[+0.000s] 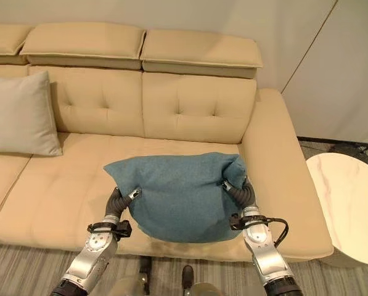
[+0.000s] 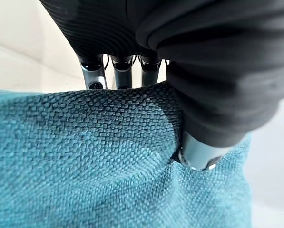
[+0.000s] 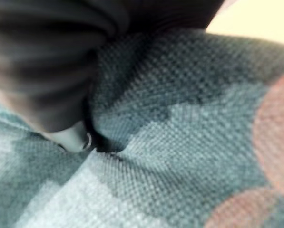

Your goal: Pick up all the scattered cushions and arrange them neatly on the sofa.

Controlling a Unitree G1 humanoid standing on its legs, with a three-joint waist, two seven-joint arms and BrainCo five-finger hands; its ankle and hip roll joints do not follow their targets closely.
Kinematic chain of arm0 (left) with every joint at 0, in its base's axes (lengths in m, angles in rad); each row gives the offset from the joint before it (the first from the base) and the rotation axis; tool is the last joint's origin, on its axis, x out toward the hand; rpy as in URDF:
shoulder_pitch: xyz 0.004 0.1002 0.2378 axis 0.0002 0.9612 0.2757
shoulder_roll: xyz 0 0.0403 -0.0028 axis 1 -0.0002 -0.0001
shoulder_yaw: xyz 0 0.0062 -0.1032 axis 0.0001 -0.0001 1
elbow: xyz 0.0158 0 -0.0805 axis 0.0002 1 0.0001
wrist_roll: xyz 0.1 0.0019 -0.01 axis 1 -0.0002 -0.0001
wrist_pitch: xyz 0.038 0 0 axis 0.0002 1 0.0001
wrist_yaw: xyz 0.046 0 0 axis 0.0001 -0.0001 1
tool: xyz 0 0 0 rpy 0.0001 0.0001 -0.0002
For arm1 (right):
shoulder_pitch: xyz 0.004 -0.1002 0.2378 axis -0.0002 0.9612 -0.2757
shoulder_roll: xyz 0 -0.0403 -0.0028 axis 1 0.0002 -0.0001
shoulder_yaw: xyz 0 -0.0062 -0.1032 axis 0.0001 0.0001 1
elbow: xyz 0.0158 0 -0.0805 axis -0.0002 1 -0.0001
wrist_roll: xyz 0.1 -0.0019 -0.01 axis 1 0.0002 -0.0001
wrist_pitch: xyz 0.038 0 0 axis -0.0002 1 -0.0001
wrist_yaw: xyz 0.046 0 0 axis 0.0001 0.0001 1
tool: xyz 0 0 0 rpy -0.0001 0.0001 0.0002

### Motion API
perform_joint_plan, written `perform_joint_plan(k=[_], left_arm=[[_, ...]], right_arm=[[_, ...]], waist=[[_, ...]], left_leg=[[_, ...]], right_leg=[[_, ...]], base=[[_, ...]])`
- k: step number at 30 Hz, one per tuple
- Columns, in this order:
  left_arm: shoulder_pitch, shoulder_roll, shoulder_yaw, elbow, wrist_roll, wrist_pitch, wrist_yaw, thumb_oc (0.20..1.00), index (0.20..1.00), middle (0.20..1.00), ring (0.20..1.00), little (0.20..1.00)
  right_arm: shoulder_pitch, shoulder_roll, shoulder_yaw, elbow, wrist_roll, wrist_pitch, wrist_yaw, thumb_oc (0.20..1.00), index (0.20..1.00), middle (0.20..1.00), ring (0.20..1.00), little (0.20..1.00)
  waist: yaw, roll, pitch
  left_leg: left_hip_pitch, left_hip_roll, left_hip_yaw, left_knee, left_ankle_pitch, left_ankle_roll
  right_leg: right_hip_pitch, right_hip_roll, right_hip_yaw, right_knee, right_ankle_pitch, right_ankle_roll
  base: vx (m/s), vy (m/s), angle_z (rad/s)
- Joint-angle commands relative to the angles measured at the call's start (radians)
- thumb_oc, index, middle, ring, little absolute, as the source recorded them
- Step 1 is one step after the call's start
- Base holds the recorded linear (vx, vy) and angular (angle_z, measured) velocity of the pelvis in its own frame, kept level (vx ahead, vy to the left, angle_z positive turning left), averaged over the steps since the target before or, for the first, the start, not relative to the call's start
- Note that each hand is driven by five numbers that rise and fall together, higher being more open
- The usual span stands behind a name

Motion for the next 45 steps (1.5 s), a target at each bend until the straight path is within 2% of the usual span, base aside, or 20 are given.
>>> perform_joint_plan(k=[1,4,7,8,9,10,11,12,13,18,22,26,32,39,45], left_arm=[[-0.032,0.016,0.009,-0.146,0.003,-0.092,-0.019,0.200,0.200,0.200,0.200,0.200],[-0.038,0.028,0.019,-0.153,0.006,-0.092,-0.009,0.200,0.200,0.200,0.200,0.200],[-0.045,0.034,0.031,-0.149,0.008,-0.098,-0.003,0.200,0.200,0.200,0.200,0.200],[-0.047,0.033,0.036,-0.147,0.008,-0.099,-0.002,0.200,0.200,0.200,0.200,0.200],[-0.047,0.030,0.040,-0.147,0.001,-0.105,-0.004,0.200,0.200,0.200,0.200,0.200],[-0.046,0.029,0.041,-0.147,-0.001,-0.107,-0.006,0.200,0.200,0.200,0.200,0.200],[-0.046,0.028,0.041,-0.147,-0.001,-0.108,-0.006,0.200,0.200,0.200,0.200,0.200],[-0.050,0.028,0.040,-0.146,0.002,-0.110,-0.009,0.200,0.200,0.200,0.200,0.200],[-0.056,0.028,0.047,-0.140,0.008,-0.113,-0.009,0.200,0.200,0.200,0.200,0.200],[-0.078,0.016,0.046,-0.136,0.017,-0.119,-0.007,0.200,0.200,0.200,0.200,0.200],[-0.102,0.021,0.049,-0.133,0.048,-0.112,0.000,0.200,0.200,0.200,0.200,0.200],[-0.140,0.024,0.046,-0.122,0.064,-0.111,0.023,0.200,0.200,0.200,0.200,0.200],[-0.297,0.035,0.032,-0.089,0.083,-0.120,0.093,0.200,0.200,0.200,0.200,0.200],[-0.560,0.047,-0.007,0.000,0.100,-0.131,0.194,0.200,0.200,0.200,0.200,0.200],[-0.772,0.091,-0.045,0.120,0.108,-0.139,0.254,0.200,0.200,0.200,0.200,0.200]], right_arm=[[-0.090,0.037,-0.005,-0.099,-0.004,-0.099,0.000,0.200,0.200,0.200,0.200,0.200],[-0.106,0.055,0.001,-0.098,-0.012,-0.094,0.004,0.200,0.200,0.200,0.200,0.200],[-0.113,0.065,0.006,-0.101,-0.014,-0.097,0.006,0.200,0.200,0.200,0.200,0.200],[-0.113,0.071,0.006,-0.103,-0.013,-0.099,0.006,0.200,0.200,0.200,0.200,0.200],[-0.115,0.075,0.008,-0.101,-0.020,-0.096,0.007,0.200,0.200,0.200,0.200,0.200],[-0.119,0.073,0.008,-0.102,-0.023,-0.096,0.006,0.200,0.200,0.200,0.200,0.200],[-0.119,0.073,0.008,-0.102,-0.024,-0.096,0.006,0.200,0.200,0.200,0.200,0.200],[-0.120,0.071,0.003,-0.102,-0.024,-0.095,0.007,0.200,0.200,0.200,0.200,0.200],[-0.120,0.073,-0.003,-0.096,-0.021,-0.098,0.001,0.200,0.200,0.200,0.200,0.200],[-0.114,0.066,-0.014,-0.097,-0.040,-0.095,-0.006,0.200,0.200,0.200,0.200,0.200],[-0.115,0.042,-0.030,-0.097,-0.037,-0.092,-0.012,0.200,0.200,0.200,0.200,0.200],[-0.143,0.026,-0.031,-0.098,-0.039,-0.092,-0.026,0.200,0.200,0.200,0.200,0.200],[-0.304,-0.013,0.011,-0.069,-0.053,-0.087,-0.076,0.200,0.200,0.200,0.200,0.200],[-0.568,-0.040,0.072,0.010,-0.079,-0.071,-0.176,0.200,0.200,0.200,0.200,0.200],[-0.778,-0.108,0.121,0.105,-0.081,-0.052,-0.220,0.200,0.200,0.200,0.200,0.200]], waist=[[0.036,-0.046,-0.104],[0.035,-0.033,-0.088],[0.035,-0.023,-0.075],[0.036,-0.021,-0.075],[0.036,-0.013,-0.077],[0.031,-0.011,-0.077],[0.030,-0.009,-0.076],[0.019,-0.015,-0.075],[0.019,-0.018,-0.076],[0.013,-0.022,-0.084],[0.008,-0.017,-0.116],[0.005,-0.014,-0.123],[0.005,-0.010,-0.118],[0.013,0.001,-0.072],[0.025,-0.001,-0.047]], left_leg=[[-0.074,-0.034,0.059,0.146,-0.140,-0.007],[-0.033,-0.032,0.087,0.121,-0.145,0.020],[-0.013,-0.029,0.099,0.094,-0.144,0.030],[-0.003,-0.029,0.106,0.084,-0.146,0.029],[0.020,-0.028,0.111,0.062,-0.152,0.025],[0.030,-0.029,0.110,0.051,-0.152,0.023],[0.033,-0.028,0.108,0.050,-0.152,0.022],[0.043,-0.039,0.106,0.038,-0.154,0.018],[0.042,-0.041,0.103,0.040,-0.153,0.016],[0.060,-0.046,0.099,0.016,-0.154,0.008],[0.088,-0.037,0.094,-0.014,-0.155,-0.009],[0.099,-0.032,0.088,-0.017,-0.159,-0.016],[0.083,-0.027,0.076,-0.017,-0.156,-0.031],[-0.022,-0.022,0.047,-0.017,-0.118,-0.047],[-0.127,-0.023,0.022,-0.017,-0.082,-0.061]], right_leg=[[-0.015,-0.047,0.003,0.204,-0.117,0.080],[-0.104,-0.066,0.013,0.376,-0.061,0.122],[-0.165,-0.078,0.001,0.458,-0.038,0.140],[-0.176,-0.095,-0.021,0.445,-0.035,0.143],[-0.197,-0.127,-0.070,0.378,-0.034,0.140],[-0.203,-0.130,-0.082,0.337,-0.032,0.138],[-0.199,-0.129,-0.085,0.333,-0.031,0.138],[-0.210,-0.122,-0.080,0.232,-0.013,0.133],[-0.192,-0.122,-0.077,0.196,-0.009,0.142],[-0.164,-0.109,-0.059,0.138,0.016,0.138],[-0.089,-0.096,-0.088,0.060,0.012,0.125],[-0.058,-0.091,-0.099,0.032,0.009,0.121],[-0.039,-0.083,-0.111,-0.015,0.013,0.118],[-0.124,-0.070,-0.110,-0.027,0.029,0.108],[-0.227,-0.061,-0.113,-0.015,0.041,0.103]], base=[[0.17,0.208,-0.51],[0.08,0.143,-0.54],[0.00,0.082,-0.44],[0.09,0.005,-0.23],[0.12,-0.004,-0.45],[0.10,-0.018,-0.54],[0.11,-0.024,-0.43],[0.09,-0.033,-0.15],[0.11,-0.055,0.01],[0.09,-0.062,0.24],[0.16,-0.085,0.03],[0.12,-0.061,0.08],[0.05,-0.044,0.11],[-0.05,-0.034,0.21],[-0.06,-0.035,0.11]])
